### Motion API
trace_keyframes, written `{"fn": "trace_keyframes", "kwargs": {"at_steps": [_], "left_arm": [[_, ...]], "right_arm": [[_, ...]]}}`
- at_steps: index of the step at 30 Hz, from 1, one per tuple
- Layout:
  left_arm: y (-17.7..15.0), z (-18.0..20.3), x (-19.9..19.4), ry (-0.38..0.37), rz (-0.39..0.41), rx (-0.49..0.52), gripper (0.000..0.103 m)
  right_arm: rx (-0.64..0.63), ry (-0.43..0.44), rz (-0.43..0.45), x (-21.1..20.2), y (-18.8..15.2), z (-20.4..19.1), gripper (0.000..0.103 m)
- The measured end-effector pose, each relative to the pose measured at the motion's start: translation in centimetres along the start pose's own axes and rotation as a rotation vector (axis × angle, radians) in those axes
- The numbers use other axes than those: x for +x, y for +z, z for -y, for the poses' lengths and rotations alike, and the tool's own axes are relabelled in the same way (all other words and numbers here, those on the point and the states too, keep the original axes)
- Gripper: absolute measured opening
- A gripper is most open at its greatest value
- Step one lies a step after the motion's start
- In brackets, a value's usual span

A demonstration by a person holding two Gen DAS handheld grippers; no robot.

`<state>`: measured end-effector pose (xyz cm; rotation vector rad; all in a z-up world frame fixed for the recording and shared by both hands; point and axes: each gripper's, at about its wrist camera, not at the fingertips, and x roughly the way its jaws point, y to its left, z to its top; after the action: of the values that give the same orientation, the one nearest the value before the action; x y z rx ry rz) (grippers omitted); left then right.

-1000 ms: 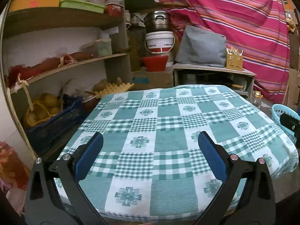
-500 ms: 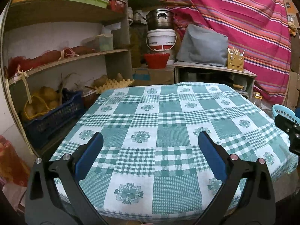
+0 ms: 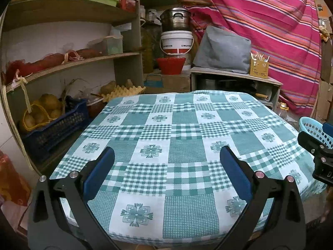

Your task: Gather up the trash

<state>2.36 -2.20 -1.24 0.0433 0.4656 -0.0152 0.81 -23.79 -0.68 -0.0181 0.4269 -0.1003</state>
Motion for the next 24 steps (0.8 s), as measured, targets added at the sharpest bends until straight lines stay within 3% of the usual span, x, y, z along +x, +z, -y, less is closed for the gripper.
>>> {"fn": "trace_keyframes", "kwargs": {"at_steps": [24], "left_arm": [[0.3,0.8,0.3,-0.011,0.008,-0.003,0.098]], "right_arm": [[-0.021,-0.028,0.023,-0.4,0.2,-0.1,0.099]]}}
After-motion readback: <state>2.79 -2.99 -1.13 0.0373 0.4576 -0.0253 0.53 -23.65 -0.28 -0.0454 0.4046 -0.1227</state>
